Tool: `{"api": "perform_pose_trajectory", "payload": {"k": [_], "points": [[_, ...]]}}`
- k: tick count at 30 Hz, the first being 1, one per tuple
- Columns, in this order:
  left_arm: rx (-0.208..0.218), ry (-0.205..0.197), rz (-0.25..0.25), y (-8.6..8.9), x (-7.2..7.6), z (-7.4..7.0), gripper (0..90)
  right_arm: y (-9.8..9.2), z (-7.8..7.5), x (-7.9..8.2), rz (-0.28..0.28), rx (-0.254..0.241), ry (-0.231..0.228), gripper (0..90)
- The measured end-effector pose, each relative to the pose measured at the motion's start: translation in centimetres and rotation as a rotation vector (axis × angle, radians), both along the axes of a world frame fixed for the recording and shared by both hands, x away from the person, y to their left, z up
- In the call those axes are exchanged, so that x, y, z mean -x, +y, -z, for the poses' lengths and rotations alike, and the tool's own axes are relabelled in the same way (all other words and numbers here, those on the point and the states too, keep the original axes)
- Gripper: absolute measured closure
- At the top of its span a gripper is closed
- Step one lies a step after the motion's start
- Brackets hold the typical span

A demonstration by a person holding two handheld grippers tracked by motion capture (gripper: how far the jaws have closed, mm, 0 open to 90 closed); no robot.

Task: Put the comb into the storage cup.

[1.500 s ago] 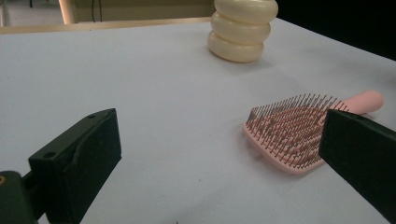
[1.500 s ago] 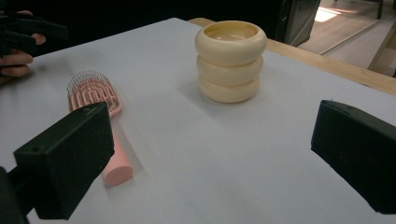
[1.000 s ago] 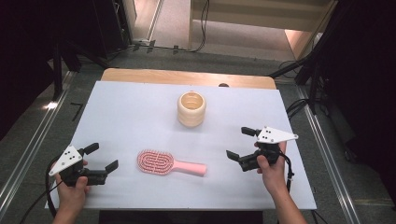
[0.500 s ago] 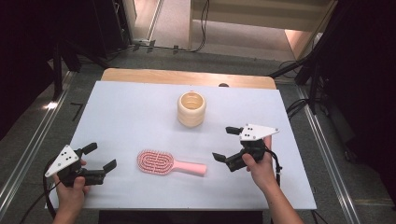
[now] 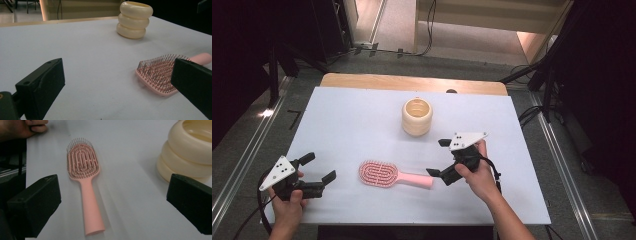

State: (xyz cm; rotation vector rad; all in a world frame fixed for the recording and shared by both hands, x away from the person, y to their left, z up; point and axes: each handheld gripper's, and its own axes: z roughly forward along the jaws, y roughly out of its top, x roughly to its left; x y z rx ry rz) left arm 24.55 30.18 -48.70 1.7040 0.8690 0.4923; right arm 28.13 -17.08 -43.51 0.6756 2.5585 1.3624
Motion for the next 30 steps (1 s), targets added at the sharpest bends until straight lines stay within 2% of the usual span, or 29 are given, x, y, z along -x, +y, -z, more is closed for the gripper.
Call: {"api": "perform_pose_trajectory", "payload": {"k": [3, 10, 15, 19, 27, 28, 30], "points": [[0.0, 0.001, 0.002, 0.0, 0.0, 0.0, 0.0, 0.6, 0.3, -0.1, -0.024, -0.004, 0.021, 0.0], [0.004, -0.003, 0.006, 0.1, 0.0, 0.0, 0.0, 1.8, 0.7, -0.3, -0.053, 0.023, 0.043, 0.0], [0.007, -0.005, 0.008, 0.1, 0.0, 0.0, 0.0, 2.7, 1.1, -0.4, -0.077, 0.06, 0.064, 0.0], [0.001, -0.007, 0.013, 0.0, 0.0, 0.0, 0.0, 3.3, 1.4, -0.4, -0.105, 0.068, 0.074, 0.0], [-0.011, -0.008, 0.02, 0.0, 0.0, 0.0, 0.0, 4.4, 1.5, -0.7, -0.126, 0.107, 0.092, 0.0], [-0.009, -0.006, 0.019, -0.1, 0.1, 0.0, 0.0, 4.6, 1.5, -0.7, -0.126, 0.111, 0.092, 1.6], [-0.009, -0.005, 0.019, 0.0, 0.1, 0.0, 0.0, 4.9, 1.5, -0.7, -0.116, 0.121, 0.087, 10.3]]}}
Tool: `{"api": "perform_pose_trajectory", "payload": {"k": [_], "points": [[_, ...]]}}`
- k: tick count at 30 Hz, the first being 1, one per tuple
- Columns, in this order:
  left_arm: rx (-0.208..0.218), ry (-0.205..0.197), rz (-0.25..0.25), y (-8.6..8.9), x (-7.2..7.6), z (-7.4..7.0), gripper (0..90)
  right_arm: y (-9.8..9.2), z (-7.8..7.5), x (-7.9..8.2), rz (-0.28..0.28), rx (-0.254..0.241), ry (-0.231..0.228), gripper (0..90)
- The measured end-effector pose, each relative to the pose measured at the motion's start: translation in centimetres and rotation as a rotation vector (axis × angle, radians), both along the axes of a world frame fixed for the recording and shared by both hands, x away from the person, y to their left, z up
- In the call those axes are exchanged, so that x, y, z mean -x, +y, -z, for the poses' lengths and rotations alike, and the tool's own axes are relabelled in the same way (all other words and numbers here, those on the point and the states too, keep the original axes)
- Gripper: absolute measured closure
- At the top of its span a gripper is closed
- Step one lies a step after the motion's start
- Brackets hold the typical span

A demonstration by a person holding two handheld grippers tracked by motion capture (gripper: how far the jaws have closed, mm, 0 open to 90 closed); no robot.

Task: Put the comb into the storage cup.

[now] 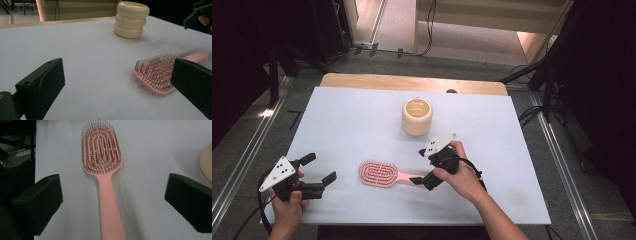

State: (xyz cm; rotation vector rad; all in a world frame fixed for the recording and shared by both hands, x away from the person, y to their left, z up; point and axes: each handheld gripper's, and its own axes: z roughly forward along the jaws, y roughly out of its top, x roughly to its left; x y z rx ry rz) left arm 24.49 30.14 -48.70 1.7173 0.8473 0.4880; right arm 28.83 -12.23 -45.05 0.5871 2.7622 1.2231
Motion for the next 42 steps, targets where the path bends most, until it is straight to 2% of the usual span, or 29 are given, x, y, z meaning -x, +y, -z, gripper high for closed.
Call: {"api": "perform_pose_trajectory", "payload": {"k": [2, 10, 11, 12, 14, 15, 16, 17, 18, 21, 25, 28, 30, 31, 32, 35, 36, 39, 42], "points": [[0.0, 0.001, 0.0, 0.0, 0.0, 0.0, 0.0, 0.3, 0.0, 0.0, -0.005, 0.018, -0.003, 11.1], [0.004, 0.001, 0.004, 0.0, 0.0, 0.0, 0.0, 1.3, 0.3, -0.4, -0.042, 0.084, 0.032, 11.3], [0.004, 0.001, 0.004, 0.0, 0.0, 0.0, 0.0, 1.3, 0.3, -0.4, -0.042, 0.084, 0.032, 11.3], [0.003, 0.001, 0.006, 0.0, 0.0, 0.0, 0.0, 1.6, 0.4, -0.3, -0.037, 0.109, 0.014, 11.9], [0.004, 0.001, 0.007, 0.0, 0.0, 0.0, 0.0, 1.8, 0.4, -0.2, -0.033, 0.12, 0.015, 12.7], [0.004, 0.002, 0.007, 0.0, 0.0, 0.0, 0.0, 1.9, 0.4, -0.3, -0.041, 0.126, 0.02, 15.4], [0.003, 0.001, 0.008, 0.0, 0.0, 0.0, 0.0, 2.2, 0.5, -0.3, -0.038, 0.128, 0.028, 23.3], [0.003, 0.001, 0.008, 0.0, 0.0, 0.0, 0.0, 2.2, 0.5, -0.3, -0.038, 0.128, 0.028, 23.3], [0.003, 0.001, 0.008, 0.0, 0.0, 0.0, 0.0, 2.5, 0.6, -0.3, -0.051, 0.147, 0.025, 27.8], [0.0, 0.001, 0.007, 0.0, 0.0, 0.0, 0.0, 3.0, 0.9, -0.2, -0.066, 0.184, 0.008, 32.2], [-0.002, 0.001, 0.014, -0.1, 0.0, 0.0, 0.0, 3.8, 1.2, -0.1, -0.081, 0.228, 0.032, 37.7], [-0.003, 0.001, 0.013, 0.0, 0.0, 0.0, 0.0, 4.2, 1.4, -0.3, -0.079, 0.264, 0.061, 40.0], [-0.002, 0.001, 0.014, 0.0, 0.0, 0.0, 0.0, 4.5, 1.6, -0.6, -0.087, 0.275, 0.063, 41.8], [-0.004, 0.001, 0.014, -0.1, 0.0, 0.0, 0.0, 4.7, 1.6, -0.6, -0.075, 0.276, 0.078, 42.2], [-0.004, 0.001, 0.014, -0.1, 0.0, 0.0, 0.0, 4.8, 1.7, -0.8, -0.088, 0.281, 0.071, 43.2], [-0.006, 0.0, 0.016, -0.1, 0.0, 0.0, 0.0, 5.3, 1.7, -0.8, -0.061, 0.316, 0.086, 43.9], [-0.006, 0.001, 0.015, -0.1, 0.0, 0.0, 0.0, 5.5, 1.8, -1.0, -0.066, 0.325, 0.077, 44.0], [-0.004, 0.001, 0.016, 0.0, 0.0, 0.0, 0.0, 5.9, 1.8, -1.2, -0.046, 0.355, 0.099, 45.0], [-0.004, 0.001, 0.017, 0.0, 0.0, 0.0, 0.0, 6.1, 1.8, -1.3, -0.056, 0.364, 0.104, 46.3]]}}
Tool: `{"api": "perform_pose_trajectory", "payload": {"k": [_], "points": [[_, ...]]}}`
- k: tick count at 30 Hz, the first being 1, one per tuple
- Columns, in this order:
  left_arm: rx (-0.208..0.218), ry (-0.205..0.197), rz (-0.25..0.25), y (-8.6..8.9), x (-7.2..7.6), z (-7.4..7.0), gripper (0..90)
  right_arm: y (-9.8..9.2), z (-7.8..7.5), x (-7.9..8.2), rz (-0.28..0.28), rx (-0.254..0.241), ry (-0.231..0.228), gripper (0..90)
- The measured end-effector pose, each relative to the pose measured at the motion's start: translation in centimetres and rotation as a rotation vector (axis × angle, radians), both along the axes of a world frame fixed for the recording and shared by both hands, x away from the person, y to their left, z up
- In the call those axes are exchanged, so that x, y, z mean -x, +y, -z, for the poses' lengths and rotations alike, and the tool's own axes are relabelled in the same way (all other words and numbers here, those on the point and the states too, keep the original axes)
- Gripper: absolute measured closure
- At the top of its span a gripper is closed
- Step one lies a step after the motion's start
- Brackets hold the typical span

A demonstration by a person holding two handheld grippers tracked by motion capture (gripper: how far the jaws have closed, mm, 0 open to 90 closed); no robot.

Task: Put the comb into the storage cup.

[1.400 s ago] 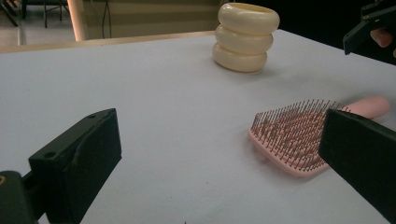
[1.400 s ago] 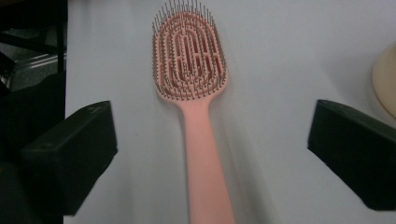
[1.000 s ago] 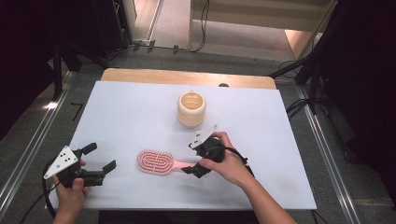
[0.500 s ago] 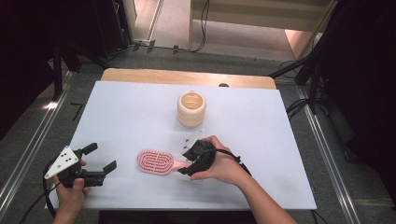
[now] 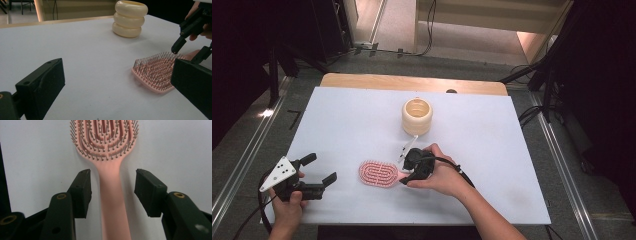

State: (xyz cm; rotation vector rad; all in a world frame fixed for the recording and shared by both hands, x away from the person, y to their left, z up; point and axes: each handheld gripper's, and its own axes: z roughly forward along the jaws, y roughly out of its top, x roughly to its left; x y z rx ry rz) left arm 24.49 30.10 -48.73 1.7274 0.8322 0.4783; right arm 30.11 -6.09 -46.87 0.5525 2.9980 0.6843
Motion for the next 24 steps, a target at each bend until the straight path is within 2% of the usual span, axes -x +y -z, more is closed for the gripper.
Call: {"api": "perform_pose_trajectory", "payload": {"k": [1, 2, 5, 9, 13, 24], "points": [[0.0, 0.0, 0.001, 0.0, 0.0, 0.0, 0.0, 0.2, 0.1, -0.1, -0.023, 0.014, -0.003, 47.1], [0.002, -0.001, 0.001, 0.0, 0.0, 0.0, 0.0, 0.4, 0.1, 0.0, -0.016, 0.033, 0.006, 47.1], [0.001, 0.0, 0.001, 0.0, 0.0, 0.0, 0.0, 0.8, 0.4, 0.0, -0.036, 0.049, 0.008, 48.7], [0.002, 0.001, 0.001, 0.0, 0.0, 0.0, 0.0, 1.1, 0.8, -0.1, -0.031, 0.081, 0.012, 49.3], [0.001, 0.001, 0.001, 0.0, 0.0, 0.0, 0.0, 1.4, 1.0, -0.2, -0.045, 0.089, 0.019, 51.5], [-0.004, 0.002, -0.002, -0.1, -0.1, 0.0, 0.0, 1.7, 1.2, 0.0, -0.033, 0.124, -0.015, 57.9]]}}
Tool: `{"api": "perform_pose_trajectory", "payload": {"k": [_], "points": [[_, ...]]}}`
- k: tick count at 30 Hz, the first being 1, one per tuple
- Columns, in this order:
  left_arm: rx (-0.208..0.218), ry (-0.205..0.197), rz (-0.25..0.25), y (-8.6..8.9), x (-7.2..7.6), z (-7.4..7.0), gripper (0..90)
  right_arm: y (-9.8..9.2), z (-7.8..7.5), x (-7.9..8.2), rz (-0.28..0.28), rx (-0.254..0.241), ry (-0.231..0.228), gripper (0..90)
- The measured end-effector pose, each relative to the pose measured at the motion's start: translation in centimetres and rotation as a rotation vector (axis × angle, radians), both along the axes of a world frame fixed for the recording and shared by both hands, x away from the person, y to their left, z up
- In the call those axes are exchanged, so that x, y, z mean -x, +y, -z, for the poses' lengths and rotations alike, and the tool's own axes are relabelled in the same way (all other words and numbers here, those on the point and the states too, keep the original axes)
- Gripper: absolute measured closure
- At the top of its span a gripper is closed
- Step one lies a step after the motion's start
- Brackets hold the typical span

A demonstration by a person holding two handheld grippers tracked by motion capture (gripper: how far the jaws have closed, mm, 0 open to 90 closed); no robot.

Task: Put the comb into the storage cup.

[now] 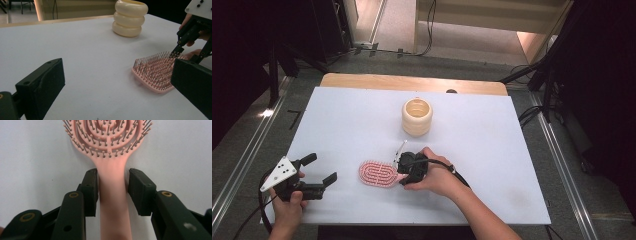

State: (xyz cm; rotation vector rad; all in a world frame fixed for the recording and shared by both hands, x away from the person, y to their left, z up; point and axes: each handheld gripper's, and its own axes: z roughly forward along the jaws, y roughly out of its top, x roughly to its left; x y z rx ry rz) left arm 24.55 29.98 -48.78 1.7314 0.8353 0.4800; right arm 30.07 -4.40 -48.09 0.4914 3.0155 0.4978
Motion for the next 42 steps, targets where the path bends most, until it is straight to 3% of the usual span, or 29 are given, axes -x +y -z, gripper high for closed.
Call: {"api": "perform_pose_trajectory", "payload": {"k": [3, 6, 16, 23, 28, 34, 42], "points": [[-0.002, 0.001, 0.002, -0.1, 0.0, 0.0, 0.0, 0.3, 0.0, 0.2, 0.005, 0.019, -0.013, 58.7], [-0.004, -0.002, 0.004, -0.1, 0.0, 0.0, 0.0, 0.5, -0.1, 0.3, -0.023, 0.026, -0.015, 66.4], [-0.007, 0.008, -0.007, -0.1, -0.1, -0.1, 0.0, 0.3, -0.2, 0.2, -0.05, 0.013, -0.008, 67.8], [-0.007, 0.007, -0.015, -0.1, -0.1, -0.3, 0.0, -0.3, 0.0, 0.3, -0.05, -0.039, -0.007, 68.0], [0.003, 0.008, -0.005, -0.4, -0.2, -0.4, 0.0, -0.3, 0.0, 0.8, -0.066, -0.044, -0.01, 68.0], [0.003, 0.016, 0.007, -1.1, -0.1, -0.6, 0.0, -0.6, -0.1, 1.0, -0.046, -0.077, 0.003, 68.0], [0.014, 0.012, 0.02, -2.1, -0.4, -1.4, 0.0, -1.0, -0.2, 1.5, -0.045, -0.112, -0.024, 68.1]]}}
